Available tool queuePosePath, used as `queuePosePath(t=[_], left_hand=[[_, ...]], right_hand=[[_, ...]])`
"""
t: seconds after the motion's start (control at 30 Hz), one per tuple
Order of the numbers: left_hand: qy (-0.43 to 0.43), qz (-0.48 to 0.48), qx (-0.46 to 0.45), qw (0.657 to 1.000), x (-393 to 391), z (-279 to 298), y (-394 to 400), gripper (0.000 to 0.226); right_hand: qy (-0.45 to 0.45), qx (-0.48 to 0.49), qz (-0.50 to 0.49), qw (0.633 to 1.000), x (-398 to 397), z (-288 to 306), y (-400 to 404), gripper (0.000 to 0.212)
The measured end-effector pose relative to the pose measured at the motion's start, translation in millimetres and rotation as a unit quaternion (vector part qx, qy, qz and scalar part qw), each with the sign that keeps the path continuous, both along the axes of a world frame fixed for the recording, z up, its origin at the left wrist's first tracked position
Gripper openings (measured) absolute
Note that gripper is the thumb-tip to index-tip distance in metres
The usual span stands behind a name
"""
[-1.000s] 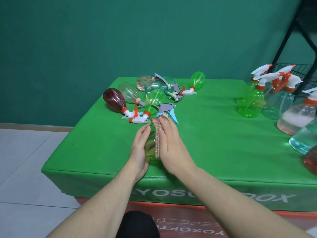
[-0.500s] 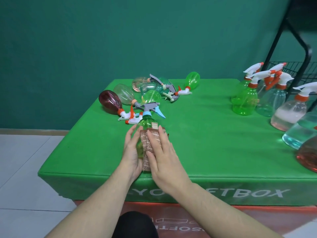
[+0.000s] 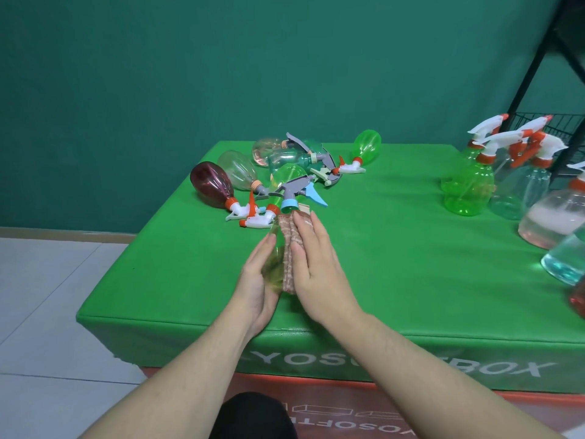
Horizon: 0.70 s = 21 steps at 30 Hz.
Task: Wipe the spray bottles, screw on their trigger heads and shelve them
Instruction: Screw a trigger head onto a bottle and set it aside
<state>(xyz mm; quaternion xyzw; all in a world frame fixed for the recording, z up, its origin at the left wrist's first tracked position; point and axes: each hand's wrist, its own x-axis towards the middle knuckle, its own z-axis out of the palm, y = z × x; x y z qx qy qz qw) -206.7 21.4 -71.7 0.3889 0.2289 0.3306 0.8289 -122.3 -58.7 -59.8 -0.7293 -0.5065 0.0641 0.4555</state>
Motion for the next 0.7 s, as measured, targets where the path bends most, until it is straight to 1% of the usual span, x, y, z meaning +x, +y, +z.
queuePosePath(t=[0.13,0.3,0.43,0.57,0.63,0.67,0.7], left_hand=[[0.013,-0.007,0.004,1.000,-0.1,0.1,-0.8,0.061],[0.006,-0.010,-0.019,1.000,-0.6,-3.5,1.2,0.064],[-0.004,-0.010,-0.030,1.000,-0.5,-3.5,2.2,0.042],[0.017,0.006,-0.015,1.000,1.0,-4.7,1.6,0.035],[0.041,0.013,-0.001,0.999,1.4,-3.7,0.1,0.037],[0.048,0.016,0.007,0.999,1.6,-3.0,-0.5,0.041],[0.049,0.019,0.017,0.998,2.2,-2.5,-0.5,0.050]], right_hand=[[0.055,0.004,0.003,0.998,9.5,12.1,12.4,0.049],[0.119,-0.040,-0.012,0.992,19.7,28.7,26.5,0.048],[0.148,-0.040,-0.027,0.988,19.5,28.8,34.0,0.044],[0.184,-0.017,-0.036,0.982,11.5,22.9,29.6,0.041],[0.179,0.005,-0.034,0.983,6.0,18.5,26.2,0.041],[0.177,0.015,-0.032,0.984,3.3,16.3,24.7,0.041],[0.181,0.024,-0.034,0.983,1.6,14.7,23.8,0.041]])
